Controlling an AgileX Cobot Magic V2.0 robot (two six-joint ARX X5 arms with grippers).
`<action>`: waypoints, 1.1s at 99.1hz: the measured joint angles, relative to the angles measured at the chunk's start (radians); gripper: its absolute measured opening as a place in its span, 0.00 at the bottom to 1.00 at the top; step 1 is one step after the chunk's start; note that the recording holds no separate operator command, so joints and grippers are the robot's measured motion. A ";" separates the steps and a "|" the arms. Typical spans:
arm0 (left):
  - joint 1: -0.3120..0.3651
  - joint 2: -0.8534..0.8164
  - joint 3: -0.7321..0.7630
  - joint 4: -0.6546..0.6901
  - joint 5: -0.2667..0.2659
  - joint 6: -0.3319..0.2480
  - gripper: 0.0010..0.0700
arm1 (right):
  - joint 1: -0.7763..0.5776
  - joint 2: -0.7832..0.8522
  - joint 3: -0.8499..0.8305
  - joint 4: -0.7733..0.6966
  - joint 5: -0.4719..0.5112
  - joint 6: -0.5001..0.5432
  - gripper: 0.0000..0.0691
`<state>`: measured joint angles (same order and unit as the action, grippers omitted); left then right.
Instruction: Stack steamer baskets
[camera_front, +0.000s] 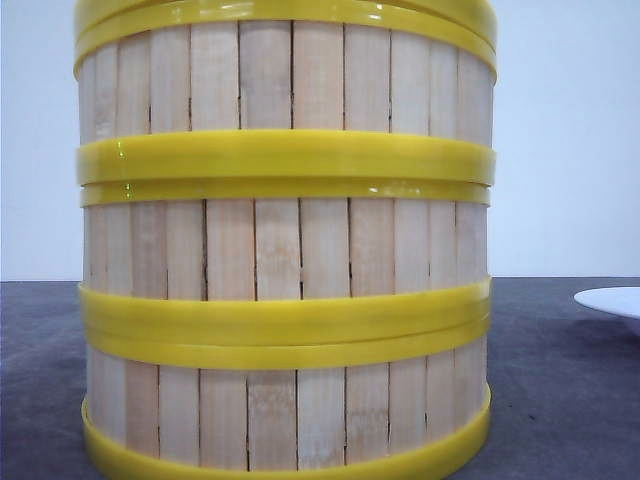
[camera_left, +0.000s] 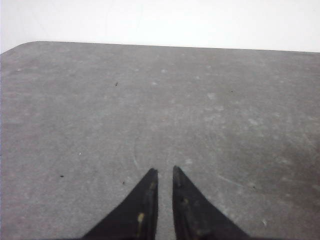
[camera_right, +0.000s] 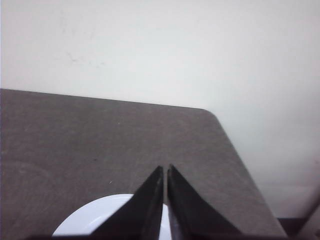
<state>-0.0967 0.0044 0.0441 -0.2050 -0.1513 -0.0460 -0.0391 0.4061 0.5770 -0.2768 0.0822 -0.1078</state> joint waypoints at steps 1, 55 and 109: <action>0.000 0.000 0.000 0.000 0.000 0.000 0.02 | -0.002 -0.007 -0.013 0.007 -0.002 0.000 0.01; 0.000 0.000 0.000 0.000 0.000 0.000 0.02 | -0.008 -0.362 -0.540 0.163 -0.003 0.132 0.01; 0.000 0.000 0.000 0.000 0.000 0.000 0.02 | -0.014 -0.401 -0.563 0.156 -0.003 0.142 0.01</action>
<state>-0.0967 0.0044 0.0441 -0.2047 -0.1513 -0.0460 -0.0528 0.0051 0.0143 -0.1204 0.0792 0.0341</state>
